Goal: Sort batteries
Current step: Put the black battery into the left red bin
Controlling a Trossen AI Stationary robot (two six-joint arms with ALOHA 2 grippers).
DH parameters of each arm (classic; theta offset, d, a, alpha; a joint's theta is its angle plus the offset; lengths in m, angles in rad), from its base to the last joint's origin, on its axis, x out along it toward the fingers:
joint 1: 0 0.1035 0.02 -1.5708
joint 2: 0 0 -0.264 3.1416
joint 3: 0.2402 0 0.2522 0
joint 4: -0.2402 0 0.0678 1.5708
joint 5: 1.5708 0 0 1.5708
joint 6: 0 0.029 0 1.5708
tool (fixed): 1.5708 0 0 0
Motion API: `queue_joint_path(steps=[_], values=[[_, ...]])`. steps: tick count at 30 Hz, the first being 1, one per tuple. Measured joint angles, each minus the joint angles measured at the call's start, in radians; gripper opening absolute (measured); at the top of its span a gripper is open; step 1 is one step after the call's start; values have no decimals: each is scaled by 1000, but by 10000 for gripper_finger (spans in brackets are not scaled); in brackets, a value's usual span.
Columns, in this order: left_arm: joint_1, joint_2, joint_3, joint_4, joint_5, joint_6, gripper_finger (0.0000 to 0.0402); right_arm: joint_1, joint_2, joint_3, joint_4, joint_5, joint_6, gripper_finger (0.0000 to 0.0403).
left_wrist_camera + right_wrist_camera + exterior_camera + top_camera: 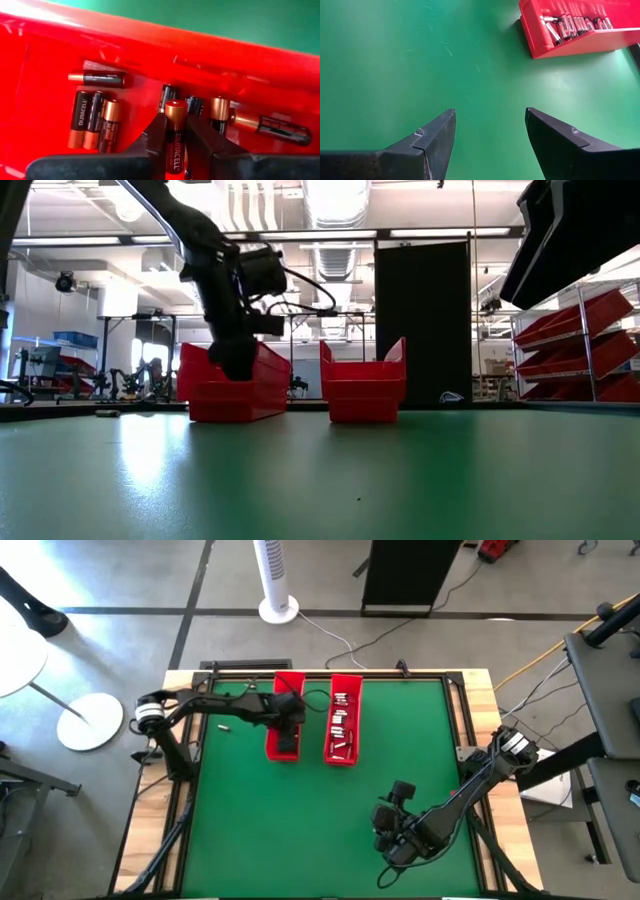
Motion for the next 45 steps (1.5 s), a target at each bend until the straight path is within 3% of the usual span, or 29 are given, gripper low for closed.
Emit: queue_joint_path(steps=[12, 21, 31, 40, 45], values=[[-6, 89, 57, 38, -29, 22, 34, 0, 0, 0, 7, 0, -1, 233], [-5, 174, 167, 38, -28, 14, 77, 0, 0, -1, 10, 0, 1, 233], [-16, 288, 341, -147, -44, -67, 94, 0, 0, -1, 10, -1, 0, 233], [-53, 229, 293, -176, -5, -90, 94, 7, 0, -1, 9, -3, -1, 233], [-83, 199, 230, -163, -11, -116, 95, -10, 0, -2, 27, 64, -42, 233]])
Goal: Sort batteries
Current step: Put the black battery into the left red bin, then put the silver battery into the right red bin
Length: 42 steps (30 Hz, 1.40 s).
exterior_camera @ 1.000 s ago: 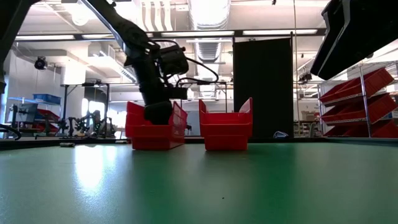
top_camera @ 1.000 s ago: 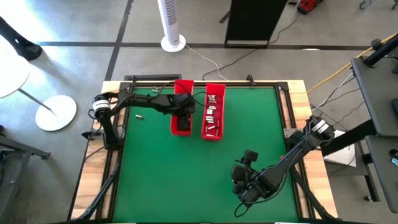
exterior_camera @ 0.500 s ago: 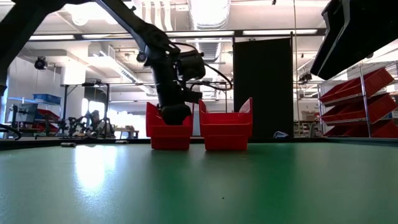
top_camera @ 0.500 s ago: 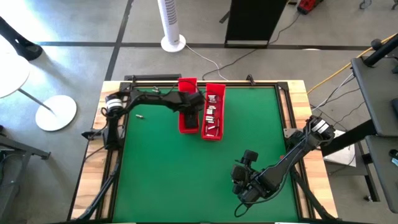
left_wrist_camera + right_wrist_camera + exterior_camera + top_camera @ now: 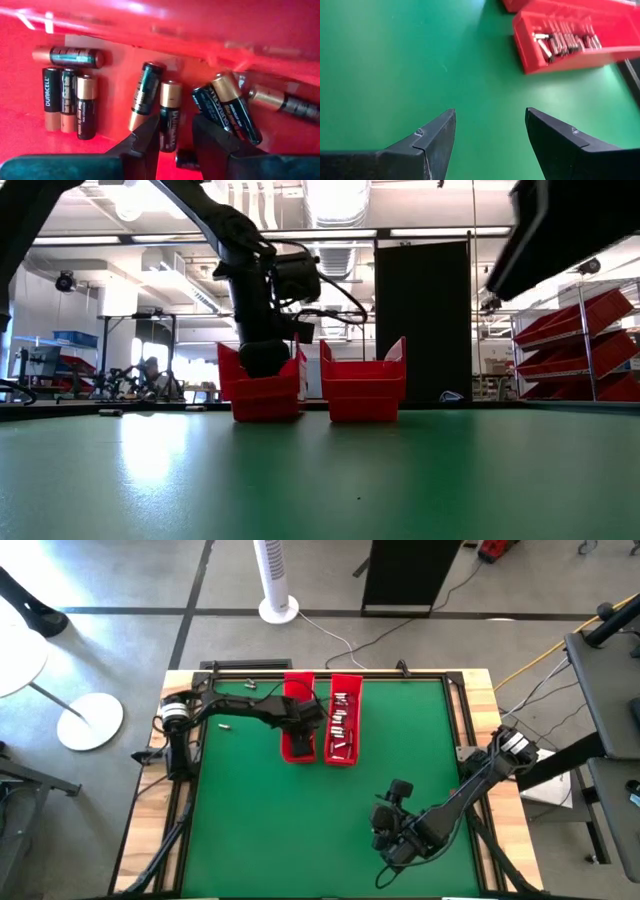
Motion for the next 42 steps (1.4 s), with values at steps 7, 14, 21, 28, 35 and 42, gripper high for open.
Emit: queue_joint_path(steps=[7, 14, 21, 28, 35, 42], values=[[-25, -20, -14, 0, 3, -34, 114, -130, 0, 4, 96, -52, -250, 233], [-29, -32, 33, 0, 25, -34, 157, -278, -4, 65, 116, -92, -508, 233], [-29, -37, 93, -59, 60, -31, 189, -452, -25, 116, 173, -219, -758, 233], [-25, -129, 90, -86, 59, -10, 196, -633, -22, 73, 303, -443, -892, 233], [2, -338, -16, -58, 55, 9, 196, -718, -22, 44, 295, -539, -942, 233], [67, -557, -187, 14, 49, -5, 196, -743, -22, 43, 179, -541, -981, 233]])
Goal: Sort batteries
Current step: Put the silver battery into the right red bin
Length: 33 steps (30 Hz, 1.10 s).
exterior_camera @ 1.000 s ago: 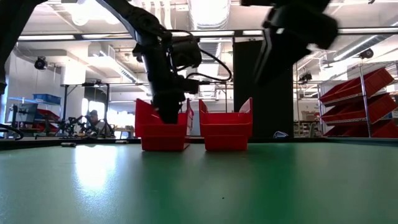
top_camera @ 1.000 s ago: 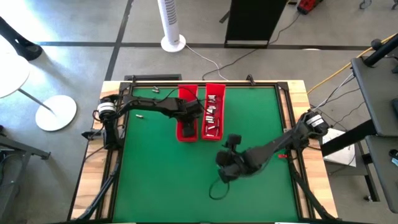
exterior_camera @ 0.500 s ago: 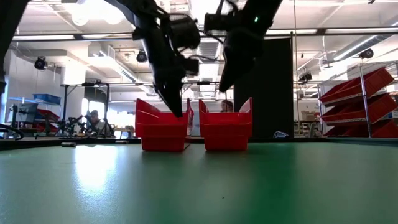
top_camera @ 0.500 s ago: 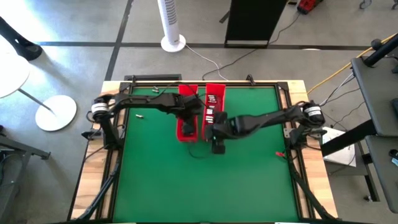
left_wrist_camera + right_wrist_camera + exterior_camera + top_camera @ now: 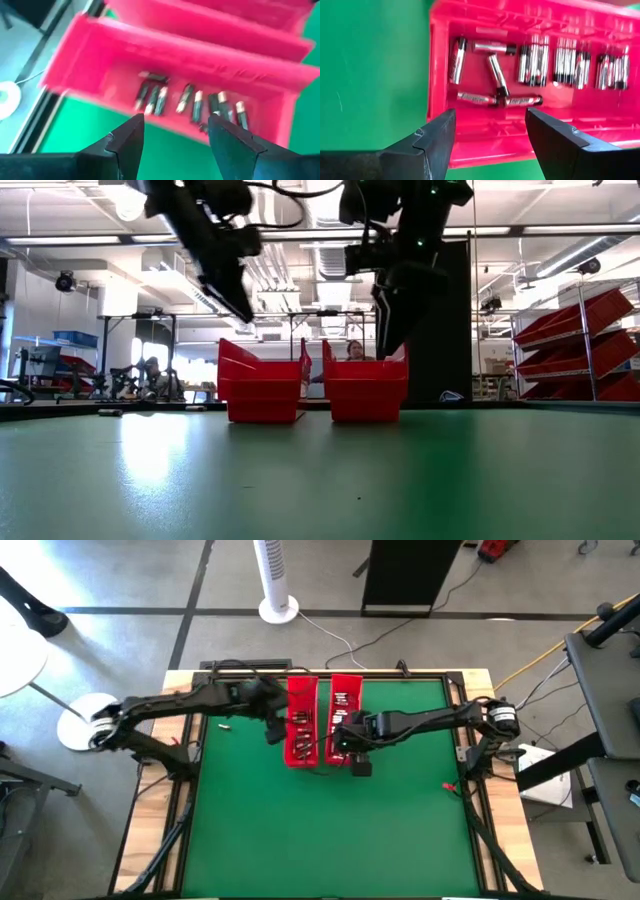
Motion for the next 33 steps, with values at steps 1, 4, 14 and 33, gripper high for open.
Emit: queue_joint_path(steps=[1, 4, 14, 33], values=[[13, -27, -25, 5, -1, 0, 196, -1, 0, 0, -13, 0, 3, 233], [57, -114, -106, 39, -3, -2, 196, 0, 0, 4, -46, 1, 13, 233], [216, -222, -260, 46, -153, -83, 196, 2, -3, 25, -72, 2, 11, 233], [628, 281, -120, 222, -98, -195, 205, 101, -12, 196, -242, 6, 52, 233]])
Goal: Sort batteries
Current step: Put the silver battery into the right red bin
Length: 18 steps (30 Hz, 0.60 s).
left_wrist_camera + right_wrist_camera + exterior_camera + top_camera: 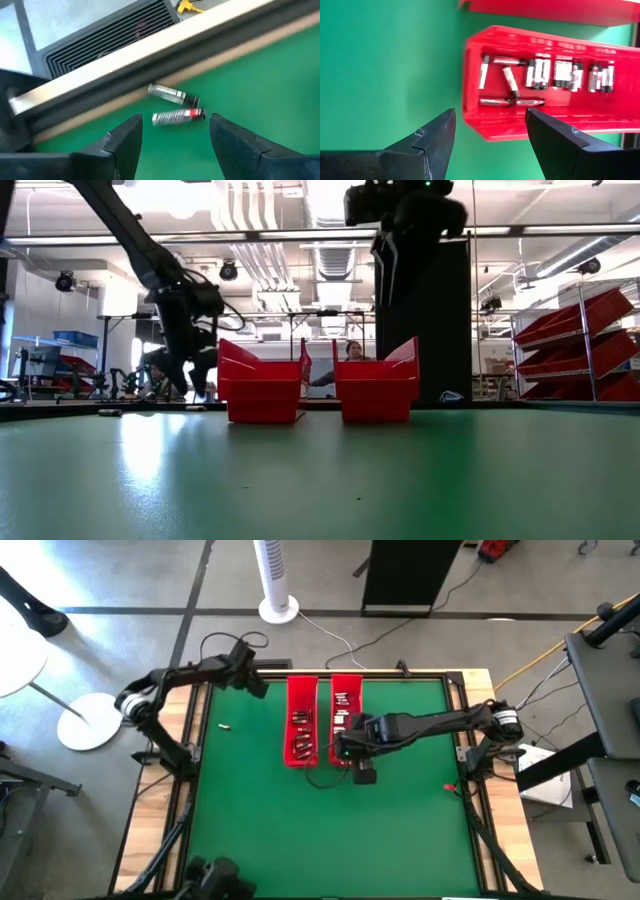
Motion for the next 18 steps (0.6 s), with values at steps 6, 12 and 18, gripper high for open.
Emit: queue_joint_path(steps=[6, 12, 18], values=[[4, 97, 80, 37, -24, -42, 254, 61, 2, -5, -1, 5, 13, 233], [11, 148, 109, 29, -38, -120, 294, 94, 2, -6, -1, 7, 38, 233], [11, 143, 71, 78, -41, -183, 297, 101, 2, -6, 0, 8, 27, 233]])
